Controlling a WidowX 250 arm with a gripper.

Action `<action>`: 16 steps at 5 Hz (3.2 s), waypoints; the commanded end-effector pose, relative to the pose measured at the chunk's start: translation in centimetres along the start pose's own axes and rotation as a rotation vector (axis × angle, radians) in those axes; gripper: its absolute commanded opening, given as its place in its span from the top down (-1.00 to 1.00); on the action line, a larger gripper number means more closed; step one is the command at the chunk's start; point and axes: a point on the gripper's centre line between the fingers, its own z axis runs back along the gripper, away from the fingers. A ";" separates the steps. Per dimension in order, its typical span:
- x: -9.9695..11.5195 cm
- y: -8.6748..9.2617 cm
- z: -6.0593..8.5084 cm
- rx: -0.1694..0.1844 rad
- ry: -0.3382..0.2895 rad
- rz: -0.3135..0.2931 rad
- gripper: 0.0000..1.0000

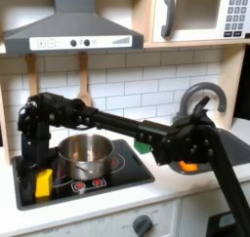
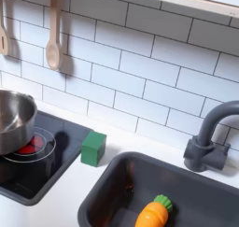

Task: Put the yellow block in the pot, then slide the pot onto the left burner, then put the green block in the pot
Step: 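Put the yellow block in the pot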

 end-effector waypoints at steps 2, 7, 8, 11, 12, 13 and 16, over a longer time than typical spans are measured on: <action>0.0 0.0 0.2 -0.003 -0.006 0.008 1.00; 0.0 -2.4 7.2 -0.123 -0.093 -0.019 1.00; -0.4 -3.0 6.9 -0.134 -0.079 -0.038 1.00; -1.4 -6.6 9.2 -0.160 -0.119 -0.123 1.00; -1.7 -8.5 10.3 -0.166 -0.141 -0.164 1.00; -1.8 -9.5 9.8 -0.161 -0.129 -0.181 1.00; -2.3 -10.2 6.3 -0.110 -0.082 -0.216 1.00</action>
